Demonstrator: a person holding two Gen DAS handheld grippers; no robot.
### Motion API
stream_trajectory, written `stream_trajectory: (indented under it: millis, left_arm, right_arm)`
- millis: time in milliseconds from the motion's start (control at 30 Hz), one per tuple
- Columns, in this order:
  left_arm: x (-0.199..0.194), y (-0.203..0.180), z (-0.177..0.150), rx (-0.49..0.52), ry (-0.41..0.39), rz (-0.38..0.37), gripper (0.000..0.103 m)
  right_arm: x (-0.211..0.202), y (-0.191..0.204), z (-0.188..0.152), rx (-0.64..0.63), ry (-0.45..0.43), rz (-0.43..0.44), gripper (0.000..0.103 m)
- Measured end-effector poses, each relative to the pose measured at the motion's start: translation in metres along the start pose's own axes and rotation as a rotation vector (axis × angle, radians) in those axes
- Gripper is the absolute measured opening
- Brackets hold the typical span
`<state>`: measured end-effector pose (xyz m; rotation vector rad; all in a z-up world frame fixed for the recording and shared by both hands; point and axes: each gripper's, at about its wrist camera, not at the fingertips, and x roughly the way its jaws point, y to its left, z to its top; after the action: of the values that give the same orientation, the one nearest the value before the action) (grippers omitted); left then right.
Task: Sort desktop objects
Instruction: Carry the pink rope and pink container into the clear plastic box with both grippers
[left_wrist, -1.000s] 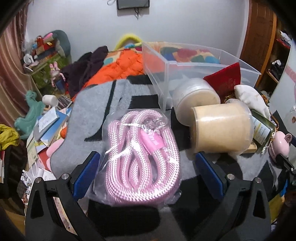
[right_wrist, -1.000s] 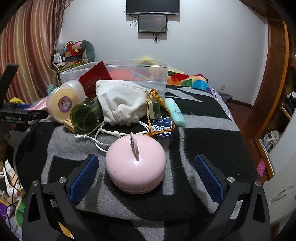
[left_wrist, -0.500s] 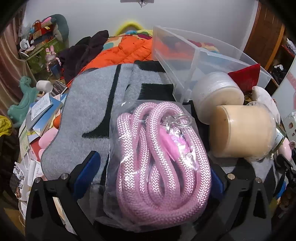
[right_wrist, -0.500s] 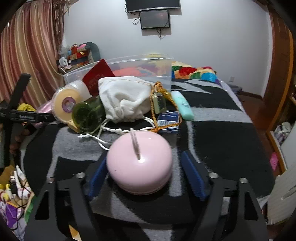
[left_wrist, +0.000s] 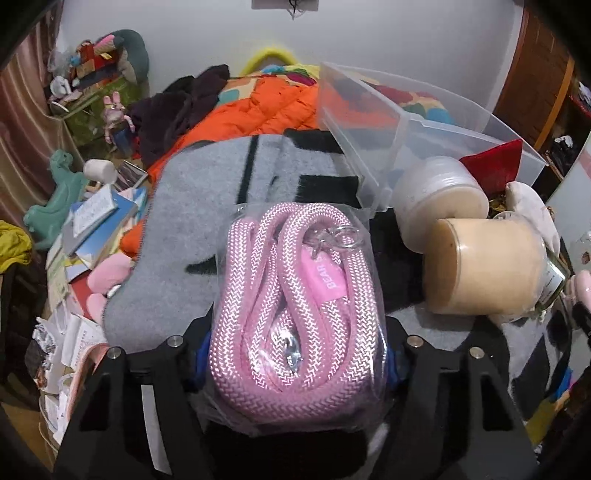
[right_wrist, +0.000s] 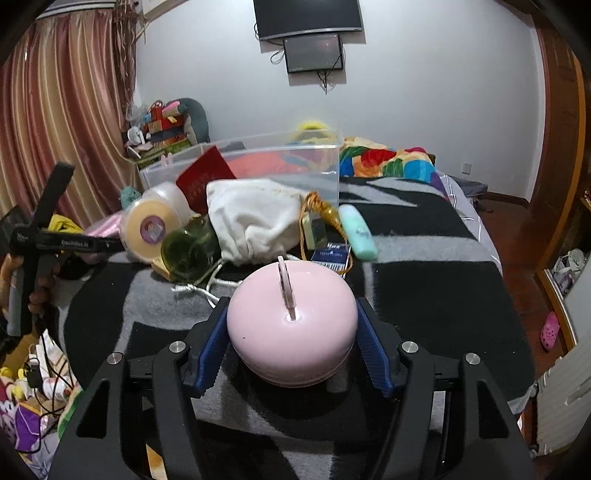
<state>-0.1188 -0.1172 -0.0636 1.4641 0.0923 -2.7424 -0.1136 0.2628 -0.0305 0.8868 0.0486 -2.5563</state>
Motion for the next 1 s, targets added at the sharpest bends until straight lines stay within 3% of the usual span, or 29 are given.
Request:
stream_trajectory:
  millis: [500, 733, 1000]
  left_arm:
    - [-0.061, 0.006, -0.007, -0.057, -0.139, -0.019, 0.066]
    - [-0.094, -0.005, 0.012, -0.037, -0.221, -0.071, 0.066]
    - [-0.117, -0.022, 0.040, 0.019, -0.279, -0.076, 0.066]
  right_arm:
    - [-0.004, -0.010, 0.026, 0.017, -0.024, 0.016, 0.061]
    - [-0.004, -0.016, 0.056, -0.012, -0.039, 0.030, 0.061]
    - [0.004, -0.015, 0.100, -0.086, -0.067, 0.028, 0.061]
